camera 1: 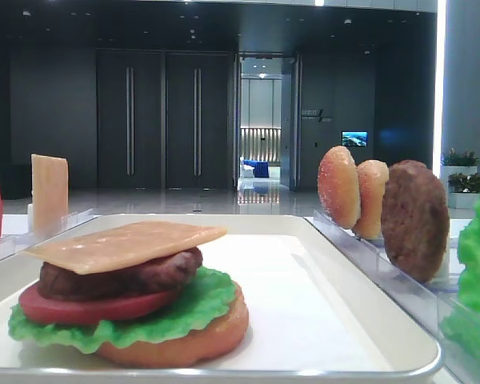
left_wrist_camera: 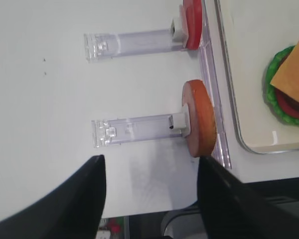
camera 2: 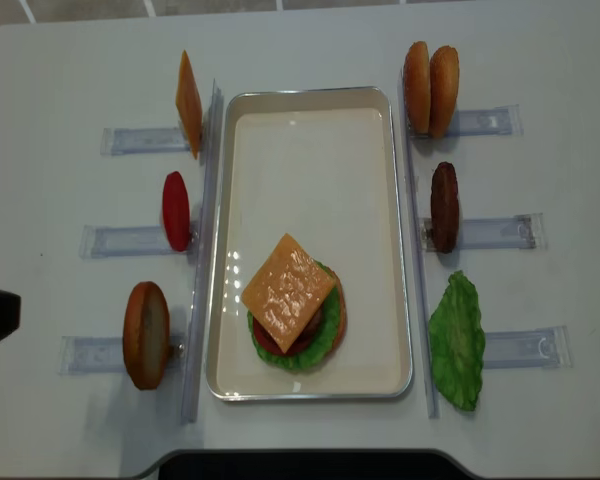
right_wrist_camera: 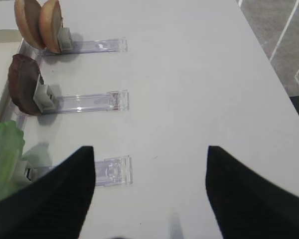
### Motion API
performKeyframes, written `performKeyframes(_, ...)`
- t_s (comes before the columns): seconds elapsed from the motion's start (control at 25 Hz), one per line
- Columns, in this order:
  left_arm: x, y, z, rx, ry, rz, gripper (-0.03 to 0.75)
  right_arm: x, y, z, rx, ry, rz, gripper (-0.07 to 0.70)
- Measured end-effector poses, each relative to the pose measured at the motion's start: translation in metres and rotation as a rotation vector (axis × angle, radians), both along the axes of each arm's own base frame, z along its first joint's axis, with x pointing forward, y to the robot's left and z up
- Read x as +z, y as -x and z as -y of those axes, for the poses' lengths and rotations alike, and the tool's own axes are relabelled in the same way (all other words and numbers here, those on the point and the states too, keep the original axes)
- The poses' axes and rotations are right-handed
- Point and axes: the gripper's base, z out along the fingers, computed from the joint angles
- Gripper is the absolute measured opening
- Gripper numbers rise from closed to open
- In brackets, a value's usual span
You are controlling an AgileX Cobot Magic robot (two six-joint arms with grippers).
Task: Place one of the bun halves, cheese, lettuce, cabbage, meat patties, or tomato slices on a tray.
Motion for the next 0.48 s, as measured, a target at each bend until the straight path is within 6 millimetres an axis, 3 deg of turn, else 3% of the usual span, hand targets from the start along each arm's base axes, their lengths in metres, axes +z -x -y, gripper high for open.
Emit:
performKeyframes(0.32,0.014,0.061,0.000,-0.004,0.001,0.263,0.440,0.000,0.000,0.000,0.000,0.000,0.000,0.455)
performKeyframes(0.48,0.015,0.080,0.000,-0.004,-0.001,0.340,0.440,0.000,0.000,0.000,0.000,0.000,0.000,0.455)
